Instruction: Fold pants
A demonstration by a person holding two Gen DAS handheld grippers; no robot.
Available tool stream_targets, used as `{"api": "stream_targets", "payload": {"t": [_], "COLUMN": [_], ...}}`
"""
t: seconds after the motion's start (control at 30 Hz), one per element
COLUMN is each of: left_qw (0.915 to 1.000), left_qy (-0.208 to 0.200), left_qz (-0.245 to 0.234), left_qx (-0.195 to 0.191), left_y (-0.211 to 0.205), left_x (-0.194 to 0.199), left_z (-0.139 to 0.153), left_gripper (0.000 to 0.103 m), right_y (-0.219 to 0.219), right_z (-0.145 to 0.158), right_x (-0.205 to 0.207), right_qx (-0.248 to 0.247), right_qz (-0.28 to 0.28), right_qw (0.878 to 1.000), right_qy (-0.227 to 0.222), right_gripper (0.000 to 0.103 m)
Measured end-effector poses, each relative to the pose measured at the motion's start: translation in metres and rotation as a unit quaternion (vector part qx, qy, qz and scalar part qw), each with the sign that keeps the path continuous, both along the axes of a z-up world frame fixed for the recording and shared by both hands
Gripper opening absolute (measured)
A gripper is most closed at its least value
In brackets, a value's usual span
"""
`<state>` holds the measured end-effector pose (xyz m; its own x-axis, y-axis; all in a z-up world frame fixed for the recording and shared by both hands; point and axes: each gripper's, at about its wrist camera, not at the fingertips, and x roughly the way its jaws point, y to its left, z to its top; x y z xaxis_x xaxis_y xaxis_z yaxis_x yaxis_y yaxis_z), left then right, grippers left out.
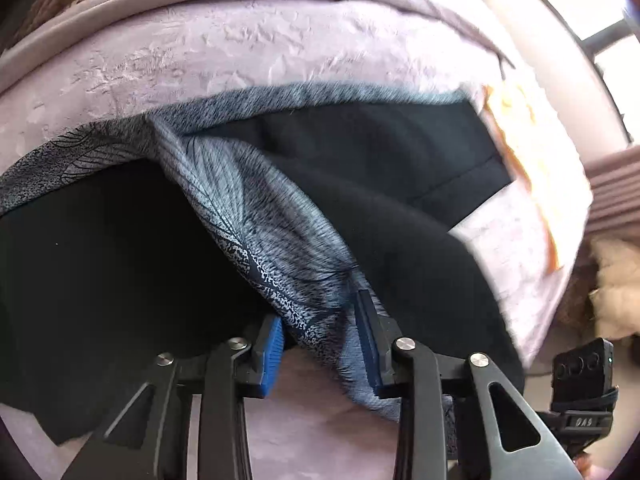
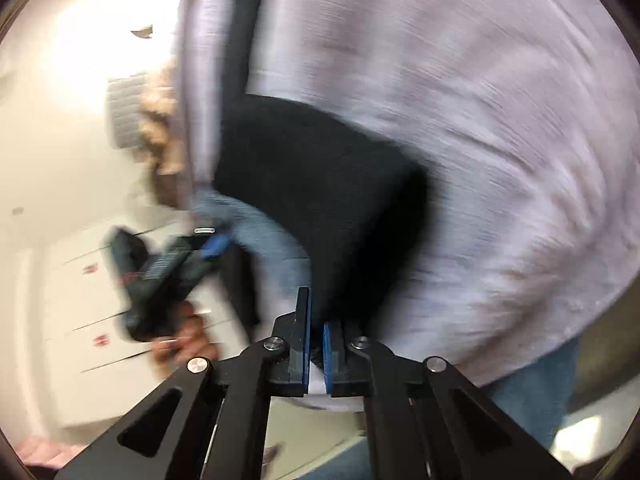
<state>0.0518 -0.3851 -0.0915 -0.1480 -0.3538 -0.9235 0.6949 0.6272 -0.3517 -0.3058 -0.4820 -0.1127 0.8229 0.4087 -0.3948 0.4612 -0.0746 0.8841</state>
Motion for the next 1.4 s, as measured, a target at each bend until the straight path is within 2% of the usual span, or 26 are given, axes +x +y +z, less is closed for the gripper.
{"api": "stream_targets", "payload": {"t": [0.17, 0.27, 0.33, 0.4, 0.43, 0.47, 0.57, 0.67, 0.73, 0.8, 0.87, 0.97, 1.03, 1.13, 1.17, 1.2, 1.3, 1.4], "left_qw": [0.9987, 0.9975, 0.9958, 0.9935, 0.9914, 0.9891, 0.9875, 0.9853, 0.9847, 0.9842, 0.9832, 0.9827, 0.9821, 0.9821, 0.9821, 0.9819, 0.98, 0.9792], "left_qy": [-0.004, -0.031, -0.047, -0.063, -0.08, -0.096, -0.106, -0.118, -0.122, -0.126, -0.132, -0.113, -0.105, -0.103, -0.104, -0.107, -0.117, -0.122], "left_qz": [0.039, 0.053, 0.072, 0.089, 0.1, 0.109, 0.115, 0.123, 0.124, 0.121, 0.118, 0.131, 0.137, 0.135, 0.133, 0.13, 0.122, 0.111], "left_qx": [-0.032, -0.034, -0.033, -0.03, -0.026, -0.027, -0.015, 0.002, 0.012, 0.028, 0.047, 0.067, 0.075, 0.081, 0.084, 0.087, 0.105, 0.118], "left_y": [-0.025, -0.044, -0.061, -0.069, -0.072, -0.071, -0.069, -0.055, -0.044, -0.037, -0.029, -0.015, -0.012, -0.014, -0.015, -0.016, -0.014, -0.009], "left_x": [0.018, 0.037, 0.054, 0.072, 0.079, 0.085, 0.096, 0.095, 0.089, 0.082, 0.074, 0.069, 0.064, 0.057, 0.056, 0.054, 0.047, 0.041], "left_z": [0.028, 0.031, 0.031, 0.031, 0.032, 0.034, 0.033, 0.034, 0.033, 0.027, 0.018, 0.003, -0.006, -0.015, -0.018, -0.02, -0.029, -0.031], "left_gripper": [0.035, 0.035, 0.036, 0.053, 0.067, 0.067, 0.068, 0.068, 0.068, 0.068, 0.068, 0.068, 0.068, 0.068, 0.068, 0.068, 0.068, 0.068], "right_y": [-0.076, -0.133, -0.174, -0.206, -0.221, -0.231, -0.253, -0.252, -0.247, -0.246, -0.247, -0.246, -0.237, -0.227, -0.226, -0.225, -0.222, -0.217], "right_z": [0.055, 0.067, 0.064, 0.051, 0.043, 0.038, 0.033, 0.047, 0.061, 0.068, 0.072, 0.062, 0.048, 0.026, 0.02, 0.017, 0.017, 0.001], "right_x": [0.046, 0.081, 0.107, 0.129, 0.142, 0.151, 0.165, 0.164, 0.155, 0.139, 0.121, 0.083, 0.082, 0.094, 0.099, 0.103, 0.101, 0.087], "right_qx": [-0.028, -0.041, -0.056, -0.063, -0.071, -0.078, -0.114, -0.164, -0.22, -0.264, -0.282, -0.249, -0.223, -0.204, -0.203, -0.206, -0.211, -0.191], "right_qz": [0.005, 0.001, 0.0, 0.01, 0.023, 0.036, 0.076, 0.096, 0.098, 0.084, 0.062, 0.019, 0.024, 0.042, 0.041, 0.04, 0.03, 0.056], "right_qw": [0.997, 0.995, 0.996, 0.997, 0.997, 0.996, 0.989, 0.98, 0.968, 0.957, 0.951, 0.963, 0.97, 0.973, 0.973, 0.972, 0.969, 0.965], "right_qy": [-0.071, -0.088, -0.071, -0.044, -0.023, -0.009, 0.05, 0.06, 0.075, 0.09, 0.107, 0.104, 0.096, 0.103, 0.104, 0.107, 0.121, 0.172], "right_gripper": [0.005, 0.005, 0.005, 0.009, 0.01, 0.012, 0.014, 0.028, 0.056, 0.06, 0.06, 0.057, 0.051, 0.042, 0.035, 0.005, 0.005, 0.008]}}
